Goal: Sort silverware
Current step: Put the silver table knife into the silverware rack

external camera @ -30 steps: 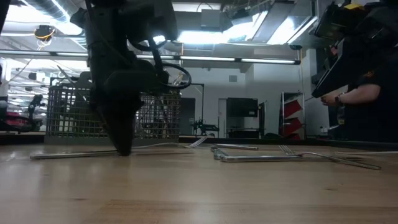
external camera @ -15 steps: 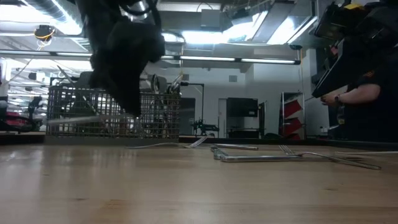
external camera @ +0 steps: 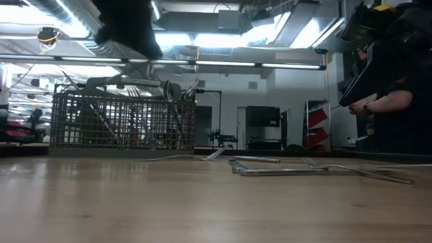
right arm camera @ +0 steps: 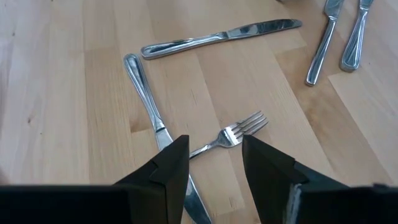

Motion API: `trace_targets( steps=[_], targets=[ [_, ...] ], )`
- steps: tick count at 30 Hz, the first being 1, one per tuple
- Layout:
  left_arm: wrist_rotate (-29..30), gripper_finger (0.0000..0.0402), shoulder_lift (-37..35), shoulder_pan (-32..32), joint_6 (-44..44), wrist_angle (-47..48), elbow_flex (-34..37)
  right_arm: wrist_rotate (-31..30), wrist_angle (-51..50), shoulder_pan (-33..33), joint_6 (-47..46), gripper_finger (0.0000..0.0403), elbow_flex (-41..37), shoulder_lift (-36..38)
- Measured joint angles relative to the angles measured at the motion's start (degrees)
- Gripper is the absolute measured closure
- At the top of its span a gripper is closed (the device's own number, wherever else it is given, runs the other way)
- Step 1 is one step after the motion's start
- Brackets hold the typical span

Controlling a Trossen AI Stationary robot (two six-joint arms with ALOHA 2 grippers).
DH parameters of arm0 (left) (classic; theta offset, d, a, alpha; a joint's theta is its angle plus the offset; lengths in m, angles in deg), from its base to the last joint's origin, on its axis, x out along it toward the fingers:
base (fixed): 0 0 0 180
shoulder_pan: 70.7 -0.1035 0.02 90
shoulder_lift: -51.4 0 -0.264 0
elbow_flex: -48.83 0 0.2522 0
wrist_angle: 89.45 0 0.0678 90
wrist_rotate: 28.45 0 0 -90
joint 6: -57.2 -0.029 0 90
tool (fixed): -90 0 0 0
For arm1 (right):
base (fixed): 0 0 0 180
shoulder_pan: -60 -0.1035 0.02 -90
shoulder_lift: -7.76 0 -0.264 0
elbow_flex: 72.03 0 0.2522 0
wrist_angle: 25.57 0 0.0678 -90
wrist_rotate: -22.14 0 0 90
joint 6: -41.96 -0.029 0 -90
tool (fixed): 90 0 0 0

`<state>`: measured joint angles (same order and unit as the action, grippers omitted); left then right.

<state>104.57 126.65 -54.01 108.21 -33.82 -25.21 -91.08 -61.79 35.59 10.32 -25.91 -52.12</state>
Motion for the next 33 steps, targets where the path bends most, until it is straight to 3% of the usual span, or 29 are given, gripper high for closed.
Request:
trace_targets(
  steps=[8, 13, 19, 33],
  targets=[
    [30.65, 0.0369, -5.00, 3.55, 8.75, 12.38, -0.02, -0.02, 0.02, 0.00, 0.29, 0.0251, 0.00, 0.00],
    [44.94, 0.0369, -4.97, 3.27, 16.24, 16.32, 3.23, -0.16, 0.03, 0.00, 0.39, 0.0251, 0.00, 0.00],
    [46.97, 0.0369, -4.89, 0.09, 19.76, 16.00, 11.46, -0.20, 0.07, 0.00, 0.39, 0.0251, 0.00, 0.00],
    [46.99, 0.0370, -4.89, -8.52, 38.13, 12.30, 28.68, -0.29, 2.27, 0.00, 0.43, 0.0251, 0.00, 0.00]
  ],
)
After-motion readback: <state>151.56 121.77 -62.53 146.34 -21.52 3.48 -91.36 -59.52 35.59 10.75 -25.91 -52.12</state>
